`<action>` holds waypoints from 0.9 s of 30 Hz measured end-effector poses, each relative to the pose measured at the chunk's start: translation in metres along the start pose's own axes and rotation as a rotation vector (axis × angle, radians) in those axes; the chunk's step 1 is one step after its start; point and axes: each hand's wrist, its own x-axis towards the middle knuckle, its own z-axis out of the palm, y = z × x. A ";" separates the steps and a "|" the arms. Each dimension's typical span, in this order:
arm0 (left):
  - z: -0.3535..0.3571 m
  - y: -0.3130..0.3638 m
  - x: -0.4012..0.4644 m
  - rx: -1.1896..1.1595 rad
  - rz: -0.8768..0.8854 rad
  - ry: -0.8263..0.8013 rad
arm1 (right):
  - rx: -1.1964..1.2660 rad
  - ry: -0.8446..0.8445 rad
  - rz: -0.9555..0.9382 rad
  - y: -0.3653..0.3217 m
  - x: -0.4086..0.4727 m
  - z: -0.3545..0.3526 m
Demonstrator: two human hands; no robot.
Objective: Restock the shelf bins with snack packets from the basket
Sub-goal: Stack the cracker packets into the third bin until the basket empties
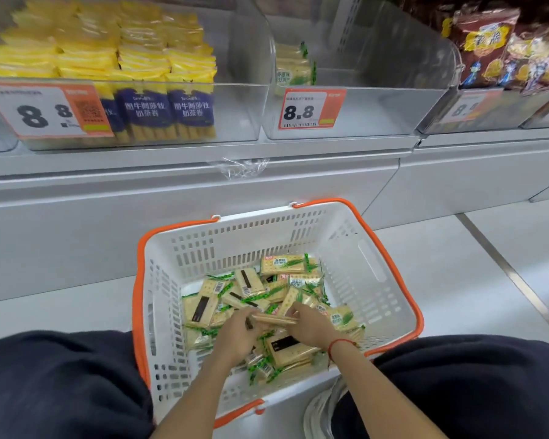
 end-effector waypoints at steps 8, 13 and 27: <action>-0.043 0.035 -0.007 -0.474 -0.267 0.223 | 0.850 -0.319 0.055 -0.007 -0.021 -0.022; -0.059 0.047 -0.023 -0.630 -0.285 -0.031 | 1.045 -0.353 0.010 -0.018 -0.034 -0.032; -0.076 0.043 -0.031 -0.926 -0.266 0.006 | 0.880 0.160 0.095 -0.010 0.012 -0.037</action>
